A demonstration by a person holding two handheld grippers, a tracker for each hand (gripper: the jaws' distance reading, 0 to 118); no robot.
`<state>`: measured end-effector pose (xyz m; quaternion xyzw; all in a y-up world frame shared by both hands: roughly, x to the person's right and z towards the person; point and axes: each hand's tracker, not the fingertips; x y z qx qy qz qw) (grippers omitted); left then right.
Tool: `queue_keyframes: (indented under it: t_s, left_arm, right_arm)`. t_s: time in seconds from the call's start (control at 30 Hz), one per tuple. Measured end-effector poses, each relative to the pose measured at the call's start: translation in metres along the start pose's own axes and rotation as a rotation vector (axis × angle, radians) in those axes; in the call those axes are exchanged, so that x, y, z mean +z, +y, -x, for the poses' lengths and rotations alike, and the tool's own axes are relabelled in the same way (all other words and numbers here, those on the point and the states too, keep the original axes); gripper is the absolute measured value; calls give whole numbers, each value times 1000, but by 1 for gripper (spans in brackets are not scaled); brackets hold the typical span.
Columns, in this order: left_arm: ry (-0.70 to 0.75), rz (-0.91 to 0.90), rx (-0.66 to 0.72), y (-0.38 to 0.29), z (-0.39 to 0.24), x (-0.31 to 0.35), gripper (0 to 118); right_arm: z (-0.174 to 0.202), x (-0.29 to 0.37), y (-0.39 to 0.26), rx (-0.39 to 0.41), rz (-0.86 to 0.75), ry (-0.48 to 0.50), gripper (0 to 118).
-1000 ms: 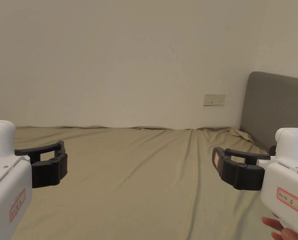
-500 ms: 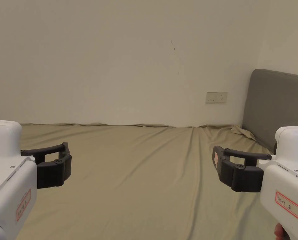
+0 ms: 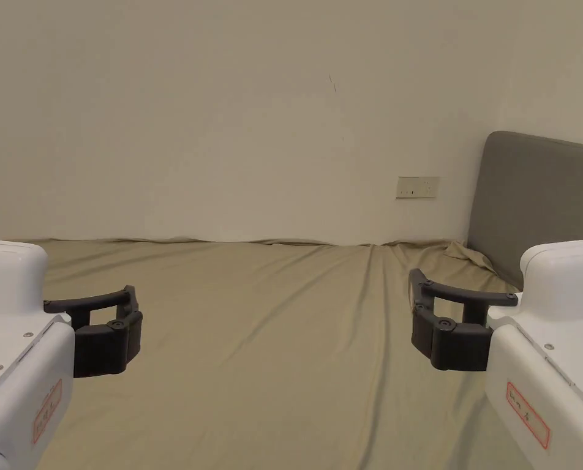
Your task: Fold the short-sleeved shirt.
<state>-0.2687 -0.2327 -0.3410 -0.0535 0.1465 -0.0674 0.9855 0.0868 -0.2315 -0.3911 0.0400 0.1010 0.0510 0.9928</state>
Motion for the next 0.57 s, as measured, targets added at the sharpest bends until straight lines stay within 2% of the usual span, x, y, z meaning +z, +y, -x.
queue_keyframes:
  t_s: [0.1,0.17,0.33,0.57]
  left_arm:
    - [0,0,-7,0,-1,-1,118]
    - [-1,-5,-7,0,-1,0,118]
    - [1,-10,21,3,0,0,118]
    - [5,-5,16,3,1,0,118]
  right_arm:
    - [-8,-8,9,-66,149,66,118]
    - [-8,-10,11,-61,207,79,118]
    - [7,-14,0,45,144,-64,118]
    - [1,-13,1,7,168,-29,118]
